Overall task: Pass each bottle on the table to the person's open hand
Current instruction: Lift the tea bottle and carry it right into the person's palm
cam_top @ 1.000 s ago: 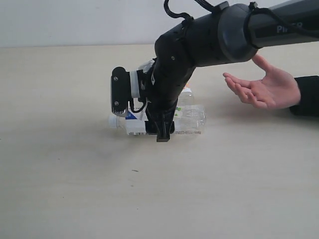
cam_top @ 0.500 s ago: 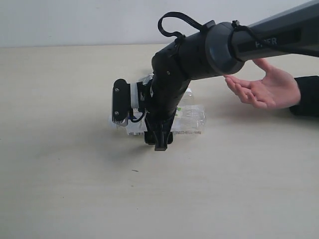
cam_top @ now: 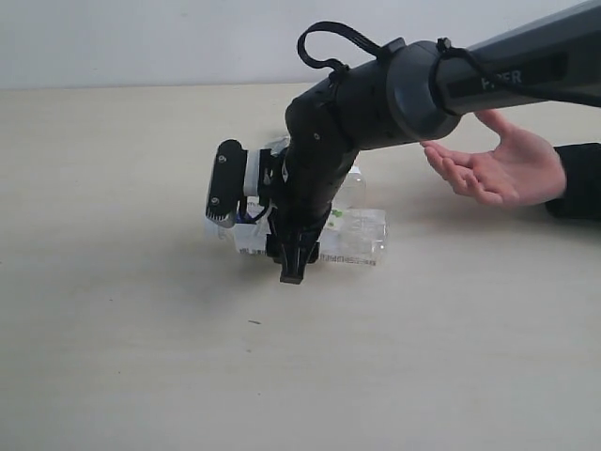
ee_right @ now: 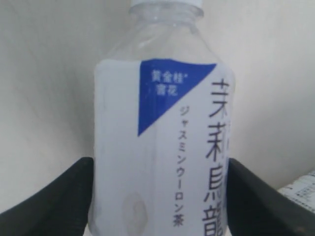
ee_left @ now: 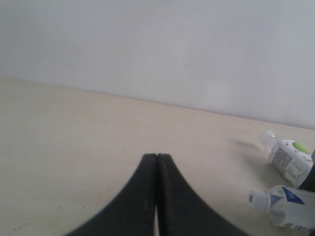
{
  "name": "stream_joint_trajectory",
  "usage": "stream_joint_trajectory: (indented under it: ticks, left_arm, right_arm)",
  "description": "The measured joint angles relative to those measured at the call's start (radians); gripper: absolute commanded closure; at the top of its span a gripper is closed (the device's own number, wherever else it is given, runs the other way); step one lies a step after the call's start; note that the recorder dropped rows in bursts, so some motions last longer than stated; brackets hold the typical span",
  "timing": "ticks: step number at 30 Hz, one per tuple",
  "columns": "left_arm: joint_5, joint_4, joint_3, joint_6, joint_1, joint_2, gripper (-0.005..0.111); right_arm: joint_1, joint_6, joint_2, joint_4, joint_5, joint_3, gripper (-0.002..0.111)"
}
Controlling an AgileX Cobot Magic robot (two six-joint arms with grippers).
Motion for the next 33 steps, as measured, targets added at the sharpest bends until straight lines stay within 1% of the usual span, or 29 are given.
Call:
stream_joint_trajectory:
  ticks: [2, 6, 9, 11, 13, 17, 20, 21, 22, 23, 24, 25, 26, 27, 28, 29, 31, 33]
  left_arm:
    - [0.000, 0.000, 0.000, 0.000, 0.000, 0.000, 0.107]
    - [0.000, 0.000, 0.000, 0.000, 0.000, 0.000, 0.107]
    - [0.000, 0.000, 0.000, 0.000, 0.000, 0.000, 0.107]
    - [0.000, 0.000, 0.000, 0.000, 0.000, 0.000, 0.107]
    - [0.000, 0.000, 0.000, 0.000, 0.000, 0.000, 0.107]
    - [0.000, 0.000, 0.000, 0.000, 0.000, 0.000, 0.107]
    - [0.000, 0.000, 0.000, 0.000, 0.000, 0.000, 0.107]
    - [0.000, 0.000, 0.000, 0.000, 0.000, 0.000, 0.107]
    - [0.000, 0.000, 0.000, 0.000, 0.000, 0.000, 0.107]
    - [0.000, 0.000, 0.000, 0.000, 0.000, 0.000, 0.107]
    - [0.000, 0.000, 0.000, 0.000, 0.000, 0.000, 0.107]
    - [0.000, 0.000, 0.000, 0.000, 0.000, 0.000, 0.107]
    - [0.000, 0.000, 0.000, 0.000, 0.000, 0.000, 0.107]
    - [0.000, 0.000, 0.000, 0.000, 0.000, 0.000, 0.107]
    - [0.000, 0.000, 0.000, 0.000, 0.000, 0.000, 0.107]
    - [0.000, 0.000, 0.000, 0.000, 0.000, 0.000, 0.107]
    - [0.000, 0.000, 0.000, 0.000, 0.000, 0.000, 0.107]
    - [0.000, 0.000, 0.000, 0.000, 0.000, 0.000, 0.107]
  right_arm:
    - [0.000, 0.012, -0.012, 0.008, 0.022, 0.000, 0.108]
    - [0.000, 0.012, -0.127, 0.132, 0.081, 0.000, 0.108]
    - [0.000, 0.025, -0.253, 0.218, 0.169, 0.000, 0.108]
    - [0.000, 0.084, -0.334, 0.233, 0.253, 0.000, 0.108]
    - [0.000, 0.174, -0.405, 0.229, 0.324, 0.000, 0.108]
    - [0.000, 0.313, -0.496, 0.181, 0.363, 0.000, 0.108]
    - [0.000, 0.444, -0.560, 0.104, 0.370, 0.002, 0.108]
    - [-0.008, 0.537, -0.606, 0.040, 0.372, 0.014, 0.108]
    - [-0.032, 0.612, -0.641, -0.018, 0.372, 0.033, 0.108]
    - [-0.053, 0.645, -0.657, -0.045, 0.372, 0.047, 0.108]
    - [-0.107, 0.689, -0.686, -0.084, 0.372, 0.076, 0.108]
    - [-0.132, 0.707, -0.698, -0.093, 0.372, 0.090, 0.108]
    - [-0.190, 0.730, -0.711, -0.099, 0.372, 0.110, 0.108]
    - [-0.222, 0.739, -0.713, -0.099, 0.374, 0.118, 0.108]
    - [-0.287, 0.751, -0.713, -0.096, 0.376, 0.131, 0.108]
    - [-0.309, 0.755, -0.711, -0.089, 0.380, 0.133, 0.108]
    - [-0.396, 0.754, -0.680, -0.044, 0.389, 0.135, 0.108]
    - [-0.443, 0.723, -0.633, 0.002, 0.403, 0.135, 0.108]
